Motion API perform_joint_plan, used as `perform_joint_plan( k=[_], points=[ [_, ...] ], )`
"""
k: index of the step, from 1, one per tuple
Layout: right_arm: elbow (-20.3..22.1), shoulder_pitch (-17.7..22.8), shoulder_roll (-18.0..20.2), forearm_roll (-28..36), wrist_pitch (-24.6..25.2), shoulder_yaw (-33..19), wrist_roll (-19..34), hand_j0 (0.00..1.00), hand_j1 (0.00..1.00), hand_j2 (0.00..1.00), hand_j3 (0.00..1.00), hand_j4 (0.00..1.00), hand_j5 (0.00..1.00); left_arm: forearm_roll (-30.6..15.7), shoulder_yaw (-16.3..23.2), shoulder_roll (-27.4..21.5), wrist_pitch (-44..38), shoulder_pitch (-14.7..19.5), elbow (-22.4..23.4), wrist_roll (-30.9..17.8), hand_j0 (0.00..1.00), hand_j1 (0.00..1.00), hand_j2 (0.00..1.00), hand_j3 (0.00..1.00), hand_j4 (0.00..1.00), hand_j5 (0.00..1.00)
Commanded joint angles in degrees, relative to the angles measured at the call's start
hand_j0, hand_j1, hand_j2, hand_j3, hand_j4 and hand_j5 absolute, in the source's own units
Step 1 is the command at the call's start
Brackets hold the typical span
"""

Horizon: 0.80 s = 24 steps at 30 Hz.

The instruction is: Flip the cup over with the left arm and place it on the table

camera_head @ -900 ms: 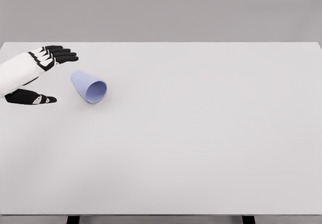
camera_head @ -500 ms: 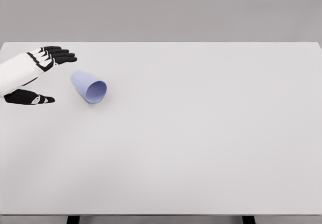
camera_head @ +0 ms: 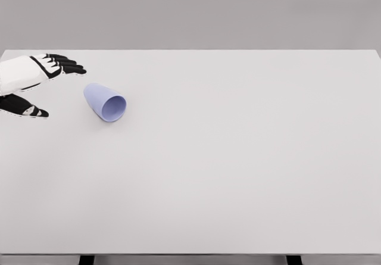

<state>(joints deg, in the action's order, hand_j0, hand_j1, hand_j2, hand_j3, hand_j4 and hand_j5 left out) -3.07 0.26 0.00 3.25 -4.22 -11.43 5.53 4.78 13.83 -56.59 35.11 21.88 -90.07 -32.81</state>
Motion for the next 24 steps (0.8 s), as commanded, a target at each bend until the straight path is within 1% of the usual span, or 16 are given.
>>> perform_joint_plan(
  k=[1,3,5,6,7,8,9,10,11,12,15,20,22,24],
  points=[
    [0.00,0.00,0.00,0.00,0.00,0.00,0.01,1.00,1.00,1.00,1.00,1.00,1.00,-1.53,0.06,3.06,-0.11,0.09,3.05,-2.19,1.00,1.00,1.00,1.00,1.00,1.00],
    [0.00,0.00,0.00,0.00,0.00,0.00,0.01,1.00,1.00,1.00,1.00,1.00,1.00,-1.44,-0.03,4.64,-0.11,1.23,4.99,-2.19,1.00,1.00,1.00,1.00,1.00,1.00],
    [0.00,0.00,0.00,0.00,0.00,0.00,0.01,1.00,1.00,1.00,1.00,1.00,1.00,-1.27,0.06,6.05,-0.92,2.28,5.25,-2.19,1.00,1.00,1.00,1.00,1.00,1.00],
    [0.00,0.00,0.00,0.00,0.00,0.00,0.01,1.00,1.00,1.00,1.00,1.00,1.00,0.05,0.23,7.01,-2.42,3.08,5.51,-2.19,1.00,1.00,1.00,1.00,1.00,1.00],
    [0.00,0.00,0.00,0.00,0.00,0.00,0.01,1.00,1.00,1.00,1.00,1.00,1.00,1.63,0.32,7.89,-2.77,3.16,5.95,-2.19,1.00,1.00,1.00,1.00,1.00,1.00],
    [0.00,0.00,0.00,0.00,0.00,0.00,0.01,1.00,1.00,1.00,1.00,1.00,1.00,4.44,0.58,8.95,-2.77,3.34,6.40,-2.19,1.00,1.00,1.00,1.00,1.00,1.00],
    [0.00,0.00,0.00,0.00,0.00,0.00,0.01,1.00,1.00,1.00,1.00,1.00,1.00,7.69,2.34,8.51,-2.77,3.60,6.31,-2.19,1.00,1.00,1.00,1.00,1.00,1.00],
    [0.00,0.00,0.00,0.00,0.00,0.00,0.01,1.00,1.00,1.00,1.00,1.00,1.00,9.72,4.18,8.25,-2.16,4.39,6.22,-2.19,1.00,1.00,1.00,1.00,1.00,1.00],
    [0.00,0.00,0.00,0.00,0.00,0.00,0.01,1.00,1.00,1.00,1.00,1.00,1.00,10.07,7.17,8.07,-1.98,5.97,6.48,-2.19,1.00,1.00,1.00,1.00,1.00,1.00],
    [0.00,0.00,0.00,0.00,0.00,0.00,0.01,1.00,1.00,1.00,1.00,1.00,1.00,10.16,8.58,7.90,-1.98,7.38,6.57,-2.19,1.00,1.00,1.00,1.00,1.00,1.00],
    [0.00,0.00,0.00,0.00,0.00,0.00,0.01,1.00,1.00,1.00,1.00,1.00,1.00,9.81,16.31,8.07,-1.98,12.39,11.23,-2.19,1.00,1.00,1.00,1.00,1.00,1.00],
    [0.00,0.00,0.00,0.00,0.00,0.00,0.01,1.00,1.00,1.00,1.00,1.00,1.00,9.63,18.51,8.51,-1.98,14.06,12.90,-2.19,1.00,1.00,1.00,1.00,1.00,1.00],
    [0.00,0.00,0.00,0.00,0.00,0.00,0.01,1.00,1.00,1.00,1.00,1.00,1.00,9.63,18.78,10.00,-1.98,15.03,14.65,-2.19,1.00,1.00,1.00,1.00,1.00,1.00],
    [0.00,0.00,0.00,0.00,0.00,0.00,0.01,1.00,1.00,1.00,1.00,1.00,1.00,9.72,18.86,10.53,-1.98,15.82,15.18,-2.19,1.00,1.00,1.00,1.00,1.00,1.00]
  ],
)
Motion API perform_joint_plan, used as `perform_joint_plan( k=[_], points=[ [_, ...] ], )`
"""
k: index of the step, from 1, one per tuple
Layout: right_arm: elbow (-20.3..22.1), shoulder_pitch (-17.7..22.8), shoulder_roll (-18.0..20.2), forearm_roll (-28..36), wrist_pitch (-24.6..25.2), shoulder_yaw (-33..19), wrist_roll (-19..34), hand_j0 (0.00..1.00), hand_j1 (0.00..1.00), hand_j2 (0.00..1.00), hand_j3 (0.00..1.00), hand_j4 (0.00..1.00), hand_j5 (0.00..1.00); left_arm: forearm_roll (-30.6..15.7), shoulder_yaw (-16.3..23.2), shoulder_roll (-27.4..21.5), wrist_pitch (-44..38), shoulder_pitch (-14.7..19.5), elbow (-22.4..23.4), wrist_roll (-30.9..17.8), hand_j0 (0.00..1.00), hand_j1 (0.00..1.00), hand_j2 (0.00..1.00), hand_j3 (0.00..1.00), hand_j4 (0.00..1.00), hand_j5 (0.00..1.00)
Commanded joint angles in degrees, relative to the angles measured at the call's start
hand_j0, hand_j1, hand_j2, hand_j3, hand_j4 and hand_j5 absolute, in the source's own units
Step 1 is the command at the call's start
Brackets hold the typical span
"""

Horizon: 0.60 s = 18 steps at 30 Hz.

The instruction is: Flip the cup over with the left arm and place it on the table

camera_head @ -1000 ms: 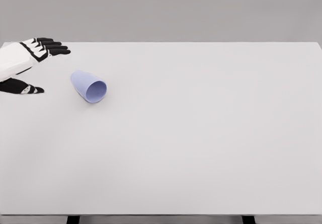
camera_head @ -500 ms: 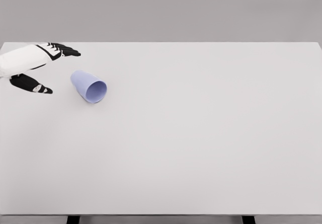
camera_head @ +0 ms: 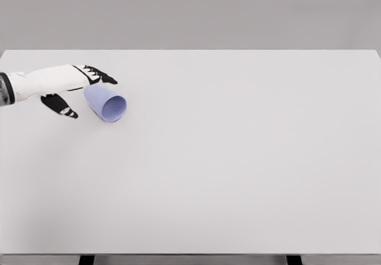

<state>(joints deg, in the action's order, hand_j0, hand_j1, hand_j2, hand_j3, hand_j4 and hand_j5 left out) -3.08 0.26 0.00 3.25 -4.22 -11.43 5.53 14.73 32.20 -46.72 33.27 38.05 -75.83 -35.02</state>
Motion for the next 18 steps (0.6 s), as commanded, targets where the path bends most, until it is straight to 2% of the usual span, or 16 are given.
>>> perform_joint_plan(
  k=[1,5,10,12,18],
  points=[
    [0.00,0.00,0.00,0.00,0.00,0.00,0.01,1.00,1.00,1.00,1.00,1.00,1.00,-0.14,0.49,0.84,-0.13,0.18,1.74,0.02,1.00,1.00,1.00,1.00,1.00,1.00],
    [0.00,0.00,0.00,0.00,0.00,0.00,0.01,1.00,1.00,1.00,1.00,1.00,1.00,0.39,0.58,2.78,-0.04,1.23,3.94,0.02,1.00,1.00,1.00,1.00,1.00,1.00],
    [0.00,0.00,0.00,0.00,0.00,0.00,0.01,1.00,1.00,1.00,1.00,1.00,1.00,1.97,0.93,4.53,-0.13,1.41,4.55,0.02,1.00,1.00,1.00,1.00,1.00,1.00],
    [0.00,0.00,0.00,0.00,0.00,0.00,0.01,1.00,1.00,1.00,1.00,1.00,1.00,1.44,5.24,4.80,-0.04,4.92,7.89,0.02,1.00,1.00,1.00,1.00,1.00,1.00],
    [0.00,0.00,0.00,0.00,0.00,0.00,0.01,1.00,1.00,1.00,1.00,1.00,1.00,1.62,6.56,5.94,-0.13,5.45,8.69,0.02,1.00,1.00,1.00,1.00,1.00,1.00]
  ],
)
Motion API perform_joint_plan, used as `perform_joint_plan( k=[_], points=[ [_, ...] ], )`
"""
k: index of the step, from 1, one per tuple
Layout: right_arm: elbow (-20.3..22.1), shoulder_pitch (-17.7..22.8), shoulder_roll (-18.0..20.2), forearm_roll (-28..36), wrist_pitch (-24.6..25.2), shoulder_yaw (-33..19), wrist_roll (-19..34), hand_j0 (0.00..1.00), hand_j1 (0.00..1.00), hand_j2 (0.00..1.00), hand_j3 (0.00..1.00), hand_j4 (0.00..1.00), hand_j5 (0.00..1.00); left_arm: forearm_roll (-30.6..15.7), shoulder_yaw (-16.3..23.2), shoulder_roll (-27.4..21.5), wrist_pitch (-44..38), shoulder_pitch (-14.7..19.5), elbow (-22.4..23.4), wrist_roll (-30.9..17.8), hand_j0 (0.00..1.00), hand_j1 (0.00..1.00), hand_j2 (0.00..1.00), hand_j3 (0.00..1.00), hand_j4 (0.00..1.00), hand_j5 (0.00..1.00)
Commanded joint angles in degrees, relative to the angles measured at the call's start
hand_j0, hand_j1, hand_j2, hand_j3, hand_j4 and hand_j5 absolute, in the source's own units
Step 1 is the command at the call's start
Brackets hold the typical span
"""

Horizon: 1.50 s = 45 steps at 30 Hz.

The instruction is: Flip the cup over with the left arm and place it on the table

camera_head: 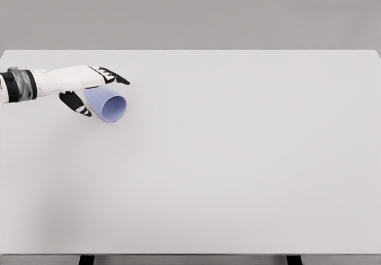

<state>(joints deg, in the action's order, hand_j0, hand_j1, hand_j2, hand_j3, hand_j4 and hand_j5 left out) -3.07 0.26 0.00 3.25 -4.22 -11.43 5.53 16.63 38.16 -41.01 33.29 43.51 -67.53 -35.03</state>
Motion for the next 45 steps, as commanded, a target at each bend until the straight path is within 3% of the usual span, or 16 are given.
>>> perform_joint_plan(
  k=[1,14,17,25,40,42,45],
  points=[
    [0.00,0.00,0.00,0.00,0.00,0.00,0.01,1.00,1.00,1.00,1.00,1.00,1.00,-0.28,0.69,0.14,-0.16,0.00,0.38,0.03,1.00,1.00,1.00,1.00,1.00,1.00],
    [0.00,0.00,0.00,0.00,0.00,0.00,0.01,1.00,1.00,1.00,1.00,1.00,1.00,0.33,3.41,1.02,-0.16,1.76,4.60,0.03,1.00,1.00,1.00,1.00,1.00,1.00],
    [0.00,0.00,0.00,0.00,0.00,0.00,0.01,1.00,1.00,1.00,1.00,1.00,1.00,1.74,3.41,2.43,-0.07,2.63,7.59,0.03,1.00,1.00,1.00,1.00,1.00,1.00],
    [0.00,0.00,0.00,0.00,0.00,0.00,0.01,1.00,1.00,1.00,1.00,1.00,1.00,4.29,3.41,4.54,0.02,3.69,10.49,0.03,1.00,1.00,1.00,1.00,1.00,1.00],
    [0.00,0.00,0.00,0.00,0.00,0.00,0.01,1.00,1.00,1.00,1.00,1.00,1.00,6.05,3.68,6.65,-0.07,4.22,11.37,0.03,1.00,1.00,1.00,1.00,1.00,1.00],
    [0.00,0.00,0.00,0.00,0.00,0.00,0.01,1.00,1.00,1.00,1.00,1.00,1.00,6.05,3.77,6.65,-0.07,4.13,11.37,0.03,0.96,0.96,0.96,0.96,0.96,0.96],
    [0.00,0.00,0.00,0.00,0.00,0.00,0.01,1.00,1.00,1.00,1.00,1.00,1.00,6.05,3.77,6.65,0.02,4.04,11.37,0.03,0.82,0.82,0.82,0.82,0.82,0.82]
  ],
)
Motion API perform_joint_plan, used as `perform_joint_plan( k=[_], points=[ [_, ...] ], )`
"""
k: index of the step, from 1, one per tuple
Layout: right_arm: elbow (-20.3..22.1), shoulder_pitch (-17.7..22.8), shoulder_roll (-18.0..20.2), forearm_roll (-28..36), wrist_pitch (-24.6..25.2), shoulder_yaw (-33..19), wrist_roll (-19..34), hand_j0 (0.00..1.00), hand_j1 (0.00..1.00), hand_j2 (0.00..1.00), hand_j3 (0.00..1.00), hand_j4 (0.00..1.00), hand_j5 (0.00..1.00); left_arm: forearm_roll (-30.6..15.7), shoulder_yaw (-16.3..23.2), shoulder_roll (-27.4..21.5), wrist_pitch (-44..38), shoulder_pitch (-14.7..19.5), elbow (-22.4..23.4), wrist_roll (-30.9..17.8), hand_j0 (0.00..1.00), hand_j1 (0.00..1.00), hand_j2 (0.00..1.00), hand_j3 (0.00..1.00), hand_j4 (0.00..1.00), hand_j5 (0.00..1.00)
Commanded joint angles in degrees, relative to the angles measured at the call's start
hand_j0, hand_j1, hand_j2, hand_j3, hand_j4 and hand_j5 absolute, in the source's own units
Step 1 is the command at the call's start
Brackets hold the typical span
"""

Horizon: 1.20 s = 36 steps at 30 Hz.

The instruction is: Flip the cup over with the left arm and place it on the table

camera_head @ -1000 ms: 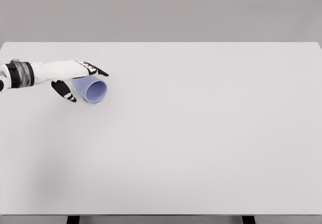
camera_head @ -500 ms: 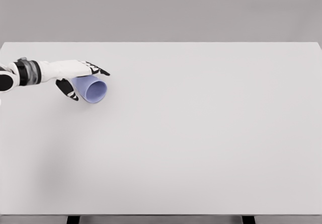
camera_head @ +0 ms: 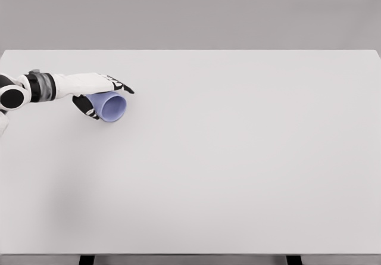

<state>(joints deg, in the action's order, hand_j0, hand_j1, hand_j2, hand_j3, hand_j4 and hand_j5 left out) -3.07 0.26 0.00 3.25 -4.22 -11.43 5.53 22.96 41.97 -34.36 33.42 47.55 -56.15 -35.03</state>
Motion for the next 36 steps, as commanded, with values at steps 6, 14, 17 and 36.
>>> perform_joint_plan(
  k=[6,14,17,36],
  points=[
    [0.00,0.00,0.00,0.00,0.00,0.00,0.01,1.00,1.00,1.00,1.00,1.00,1.00,-0.54,-0.05,-0.09,-0.11,-0.09,-0.01,0.03,0.68,0.68,0.68,0.68,0.68,0.68],
    [0.00,0.00,0.00,0.00,0.00,0.00,0.01,1.00,1.00,1.00,1.00,1.00,1.00,-2.56,-0.75,-0.27,-0.11,0.26,-0.80,0.03,0.64,0.64,0.64,0.64,0.64,0.64],
    [0.00,0.00,0.00,0.00,0.00,0.00,0.01,1.00,1.00,1.00,1.00,1.00,1.00,-4.23,-0.93,-0.36,-0.11,0.35,-1.41,0.03,0.64,0.64,0.64,0.64,0.64,0.64],
    [0.00,0.00,0.00,0.00,0.00,0.00,0.01,1.00,1.00,1.00,1.00,1.00,1.00,-26.03,-4.88,-0.97,-0.37,-0.88,-8.62,0.03,0.67,0.67,0.67,0.67,0.67,0.67]
  ],
)
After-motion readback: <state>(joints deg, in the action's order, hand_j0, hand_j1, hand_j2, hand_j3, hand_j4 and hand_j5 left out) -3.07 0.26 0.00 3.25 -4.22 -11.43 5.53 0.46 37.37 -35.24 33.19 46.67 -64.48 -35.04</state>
